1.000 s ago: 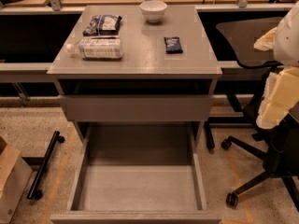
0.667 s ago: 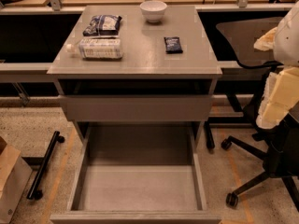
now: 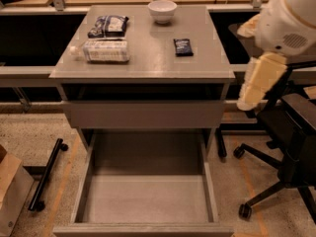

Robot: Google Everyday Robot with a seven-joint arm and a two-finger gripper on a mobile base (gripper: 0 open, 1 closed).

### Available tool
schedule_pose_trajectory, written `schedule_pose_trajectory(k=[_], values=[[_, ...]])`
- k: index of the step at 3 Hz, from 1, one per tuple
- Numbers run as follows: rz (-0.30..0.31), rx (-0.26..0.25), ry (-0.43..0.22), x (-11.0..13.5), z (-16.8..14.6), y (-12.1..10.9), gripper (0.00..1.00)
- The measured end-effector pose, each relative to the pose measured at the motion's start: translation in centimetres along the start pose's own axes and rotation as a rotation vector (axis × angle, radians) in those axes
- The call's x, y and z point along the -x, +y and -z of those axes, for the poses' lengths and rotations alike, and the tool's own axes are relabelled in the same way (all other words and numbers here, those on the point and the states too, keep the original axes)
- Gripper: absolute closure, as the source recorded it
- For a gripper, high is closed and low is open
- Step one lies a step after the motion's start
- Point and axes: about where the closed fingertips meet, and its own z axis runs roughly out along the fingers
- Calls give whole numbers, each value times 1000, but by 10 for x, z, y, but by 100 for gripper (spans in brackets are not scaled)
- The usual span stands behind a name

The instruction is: Place blue plastic bottle into middle drawer

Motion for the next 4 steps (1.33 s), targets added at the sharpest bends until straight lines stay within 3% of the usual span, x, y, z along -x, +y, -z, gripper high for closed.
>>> schedule_pose_trajectory(k=[1, 2, 3, 4], values=[[41, -5, -58, 33, -22, -41, 0], [41, -5, -58, 33, -22, -41, 0], [97, -24, -109, 73, -46, -53, 0], [116, -8, -173, 106, -81, -71, 0]])
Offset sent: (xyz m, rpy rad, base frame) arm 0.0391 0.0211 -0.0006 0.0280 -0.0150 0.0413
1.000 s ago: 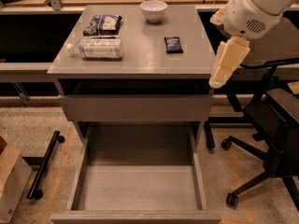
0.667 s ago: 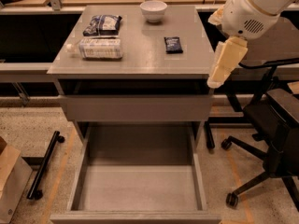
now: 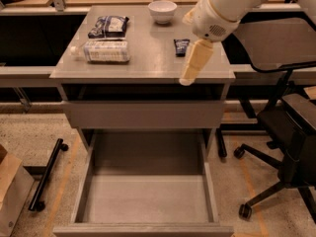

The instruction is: Place blue plastic bottle into middle drawer

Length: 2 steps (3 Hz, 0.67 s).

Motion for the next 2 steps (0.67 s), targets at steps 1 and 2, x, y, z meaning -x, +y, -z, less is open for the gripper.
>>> schedule_pose_trajectory(k=[1, 2], values=[[4, 28, -40, 19, -46, -27, 0], [-21, 64, -74, 29, -91, -54, 0]])
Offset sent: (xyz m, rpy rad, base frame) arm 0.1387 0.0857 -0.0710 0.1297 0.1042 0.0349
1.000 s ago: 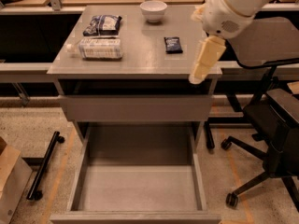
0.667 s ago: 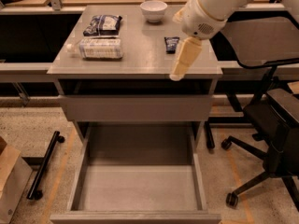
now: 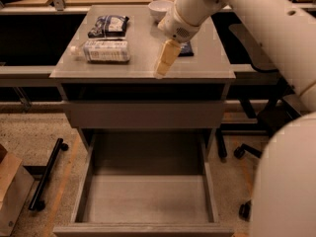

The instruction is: Place blue plastic bottle into middle drawer

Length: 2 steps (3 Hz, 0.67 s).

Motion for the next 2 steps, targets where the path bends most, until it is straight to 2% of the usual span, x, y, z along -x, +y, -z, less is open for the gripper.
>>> schedule_pose_trajectory(k=[1, 2], values=[[-42, 34, -17, -3, -36, -28, 0], [-51, 52, -66, 5, -52, -49, 0]])
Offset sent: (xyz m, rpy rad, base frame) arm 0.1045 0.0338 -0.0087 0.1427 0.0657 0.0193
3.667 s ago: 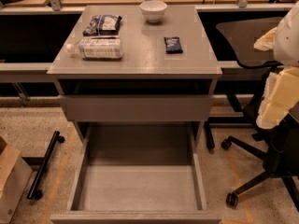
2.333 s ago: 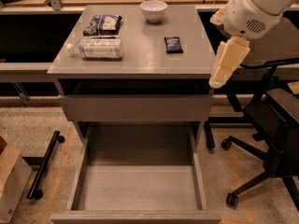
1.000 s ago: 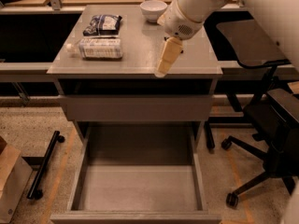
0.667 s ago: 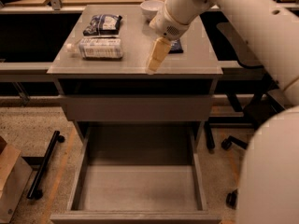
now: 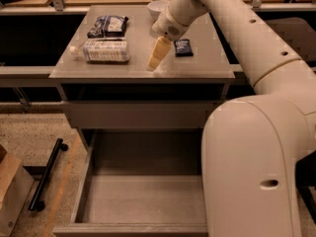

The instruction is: Place blue plastic bottle into middle drawer

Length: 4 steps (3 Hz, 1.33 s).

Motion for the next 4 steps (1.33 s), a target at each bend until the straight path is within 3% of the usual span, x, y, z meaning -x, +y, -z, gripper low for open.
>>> schedule_pose_trajectory(k=[1, 3, 4], values=[[2, -22, -18, 5, 6, -9, 0], [-36, 23, -106, 16, -40, -12, 0], [-34, 18, -165, 31, -61, -21, 0]])
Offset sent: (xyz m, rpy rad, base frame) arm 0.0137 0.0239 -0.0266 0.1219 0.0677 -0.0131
